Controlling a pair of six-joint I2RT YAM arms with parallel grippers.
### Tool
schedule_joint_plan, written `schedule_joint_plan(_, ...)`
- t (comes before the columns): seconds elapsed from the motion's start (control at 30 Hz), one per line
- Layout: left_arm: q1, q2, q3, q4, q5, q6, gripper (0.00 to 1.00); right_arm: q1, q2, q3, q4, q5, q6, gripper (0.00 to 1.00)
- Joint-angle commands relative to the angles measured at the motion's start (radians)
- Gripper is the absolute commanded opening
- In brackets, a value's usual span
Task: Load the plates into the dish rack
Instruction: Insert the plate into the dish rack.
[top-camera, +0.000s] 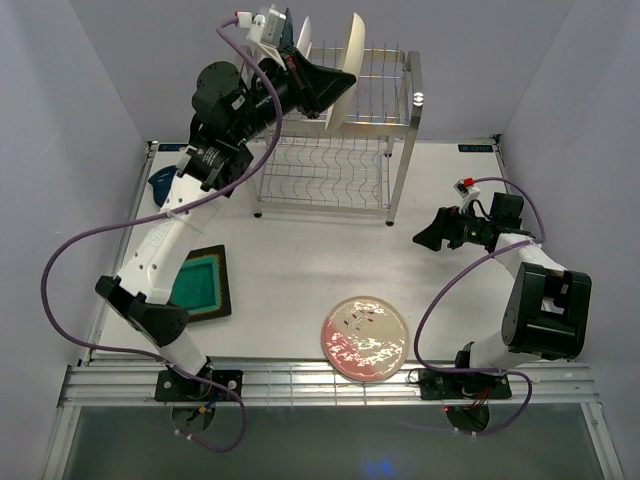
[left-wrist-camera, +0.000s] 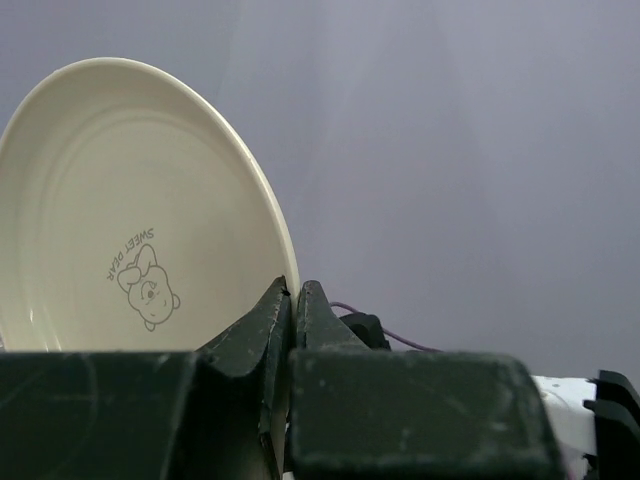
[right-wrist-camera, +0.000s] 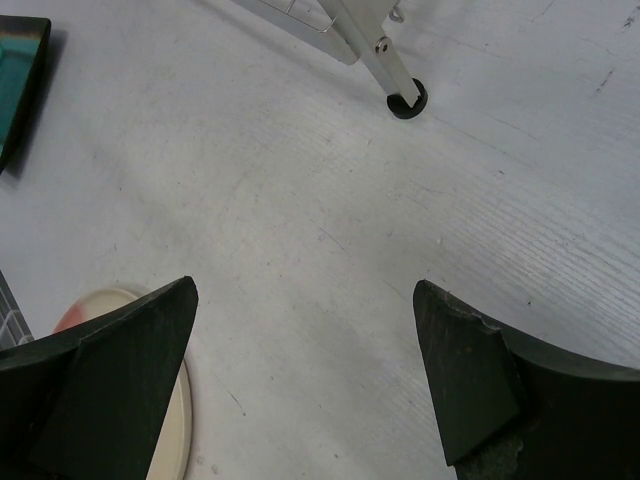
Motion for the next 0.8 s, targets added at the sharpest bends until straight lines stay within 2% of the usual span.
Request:
schedule_joint_plan(0.0, 0.048, -0.005, 0.041, 0.111, 0.046, -0.049, 0.0, -0.007, 0.003, 0.038, 0.004, -0.028, -0.002, 0.94)
schedule_joint_plan(0.27, 0.126, 0.112, 0.155, 0.278, 0.097, -0.126, 0.0, -0.008, -0.001, 0.037, 0.001, -0.034, -0.003, 0.94)
schedule_joint_plan(0.43, 0.151, 0.173, 0.213, 0.295, 0.098, -0.118, 0.0, -0.008, -0.001, 0.037, 0.0, -0.042, -0.003, 0.94)
schedule_joint_plan(0.63, 0.214, 0.256, 0.29, 0.31, 0.14, -0.181, 0.0, -0.01, -0.003, 0.038, 0.0, -0.045, -0.005, 0.94)
schedule_joint_plan(0.77, 0.238, 0.294, 0.293, 0.318, 0.147, -0.194, 0.0, -0.01, -0.006, 0.035, -0.002, -0.046, -0.003, 0.94)
